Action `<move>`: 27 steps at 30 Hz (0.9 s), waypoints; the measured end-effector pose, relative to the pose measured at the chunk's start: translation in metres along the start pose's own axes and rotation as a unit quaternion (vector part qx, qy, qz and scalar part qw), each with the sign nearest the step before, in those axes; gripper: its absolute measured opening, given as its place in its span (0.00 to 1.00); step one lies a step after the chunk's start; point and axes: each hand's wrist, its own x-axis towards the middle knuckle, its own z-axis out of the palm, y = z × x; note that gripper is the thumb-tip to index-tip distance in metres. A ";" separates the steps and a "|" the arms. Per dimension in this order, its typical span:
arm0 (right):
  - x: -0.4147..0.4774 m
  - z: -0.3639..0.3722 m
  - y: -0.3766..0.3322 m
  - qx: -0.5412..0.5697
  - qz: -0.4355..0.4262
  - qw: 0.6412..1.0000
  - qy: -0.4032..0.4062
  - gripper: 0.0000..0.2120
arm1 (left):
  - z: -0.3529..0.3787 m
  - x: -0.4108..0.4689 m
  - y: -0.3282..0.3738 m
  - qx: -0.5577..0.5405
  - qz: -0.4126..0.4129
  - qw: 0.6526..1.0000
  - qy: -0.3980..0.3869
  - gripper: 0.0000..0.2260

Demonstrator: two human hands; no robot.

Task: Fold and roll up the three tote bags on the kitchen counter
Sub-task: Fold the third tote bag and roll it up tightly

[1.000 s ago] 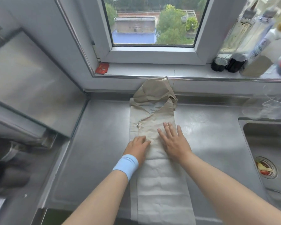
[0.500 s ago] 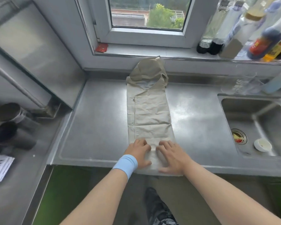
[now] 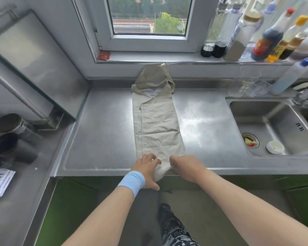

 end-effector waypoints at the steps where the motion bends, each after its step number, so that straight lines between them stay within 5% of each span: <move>1: 0.003 -0.010 -0.001 0.037 0.029 0.999 -0.004 0.07 | -0.006 0.000 0.001 -0.026 -0.009 1.000 -0.006 0.35; 7: 0.031 -0.089 0.009 0.247 0.116 0.959 -0.072 0.09 | -0.081 0.010 -0.007 -0.164 -0.055 0.985 -0.024 0.03; 12: 0.046 -0.133 0.037 0.306 0.149 0.917 -0.207 0.13 | -0.121 0.030 -0.032 -0.259 -0.082 0.962 -0.008 0.02; 17: 0.086 -0.132 0.062 0.434 0.216 0.875 -0.007 0.13 | -0.140 0.067 -0.053 -0.306 -0.142 0.933 0.128 0.03; 19: 0.108 -0.125 0.067 0.459 0.234 0.855 0.067 0.12 | -0.143 0.085 -0.062 -0.333 -0.167 0.909 0.189 0.13; 23: 0.147 -0.100 0.079 0.414 0.290 0.852 0.136 0.16 | -0.136 0.113 -0.067 -0.186 -0.151 0.919 0.314 0.21; 25: 0.156 -0.089 0.081 0.377 0.306 0.862 0.143 0.23 | -0.125 0.122 -0.064 -0.143 -0.113 0.937 0.299 0.18; 27: 0.160 -0.076 0.082 0.257 0.280 0.915 0.138 0.30 | -0.110 0.133 -0.061 -0.126 -0.074 0.968 0.202 0.16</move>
